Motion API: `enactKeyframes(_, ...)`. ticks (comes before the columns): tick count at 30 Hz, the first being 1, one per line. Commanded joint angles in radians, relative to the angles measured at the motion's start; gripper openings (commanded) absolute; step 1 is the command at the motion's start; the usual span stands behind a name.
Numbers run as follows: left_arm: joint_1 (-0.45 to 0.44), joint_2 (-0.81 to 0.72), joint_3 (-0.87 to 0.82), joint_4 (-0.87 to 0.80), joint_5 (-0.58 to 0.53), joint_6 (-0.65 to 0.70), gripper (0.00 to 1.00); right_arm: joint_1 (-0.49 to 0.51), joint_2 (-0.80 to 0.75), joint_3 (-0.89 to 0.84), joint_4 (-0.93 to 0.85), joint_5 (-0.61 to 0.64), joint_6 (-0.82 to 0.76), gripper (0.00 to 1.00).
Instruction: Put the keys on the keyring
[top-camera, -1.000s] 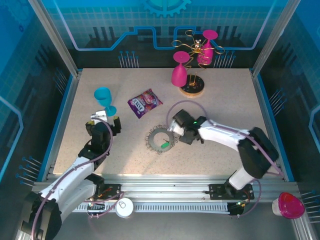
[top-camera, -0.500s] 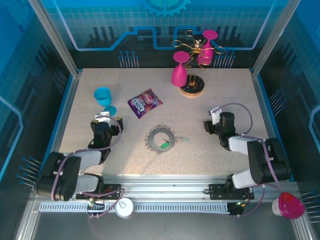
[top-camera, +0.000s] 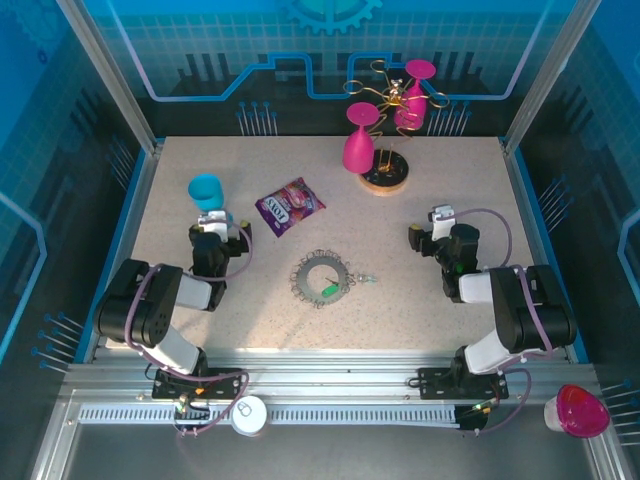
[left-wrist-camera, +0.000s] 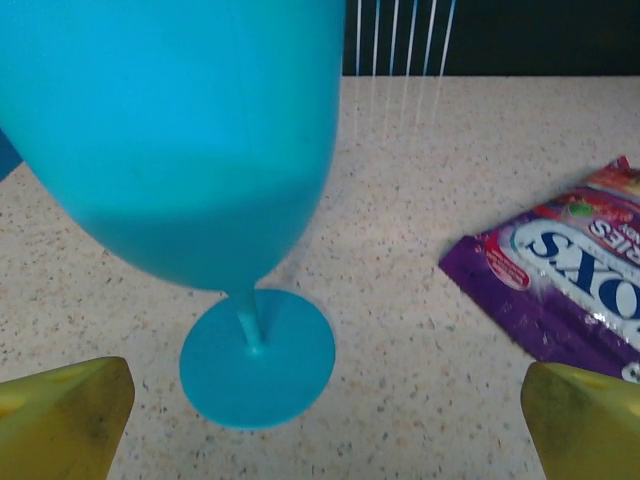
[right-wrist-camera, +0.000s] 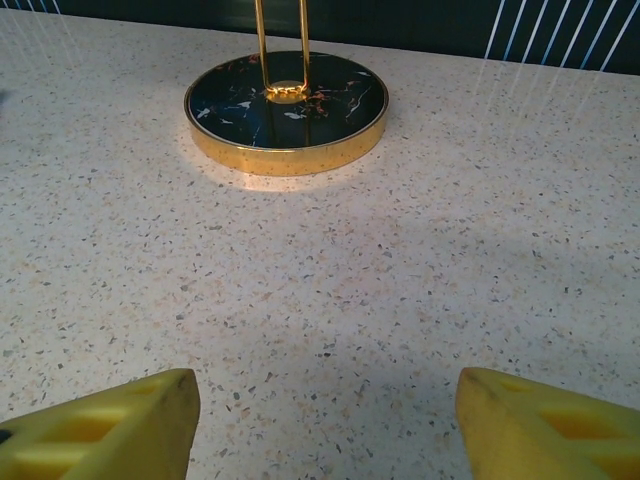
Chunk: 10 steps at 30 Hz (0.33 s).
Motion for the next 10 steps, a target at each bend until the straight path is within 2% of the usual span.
enactKeyframes(1,0.023,-0.017,0.031,-0.056,0.021,-0.024,0.99,-0.01,0.005,0.012,0.034,0.018,0.014,0.71)
enactKeyframes(4,0.061,-0.025,0.052,-0.107,0.095,-0.047,0.99,-0.01,0.005,0.013,0.033,0.018,0.014,0.74)
enactKeyframes(6,0.067,-0.025,0.053,-0.111,0.103,-0.05,0.99,-0.01,0.005,0.013,0.033,0.019,0.013,0.78)
enactKeyframes(7,0.067,-0.026,0.052,-0.116,0.103,-0.052,0.99,-0.01,0.005,0.014,0.033,0.02,0.013,0.86)
enactKeyframes(8,0.067,-0.027,0.051,-0.112,0.104,-0.05,0.99,-0.01,0.005,0.013,0.033,0.02,0.013,1.0)
enactKeyframes(10,0.065,-0.027,0.047,-0.103,0.106,-0.048,0.99,-0.004,0.003,0.011,0.035,0.032,0.01,1.0)
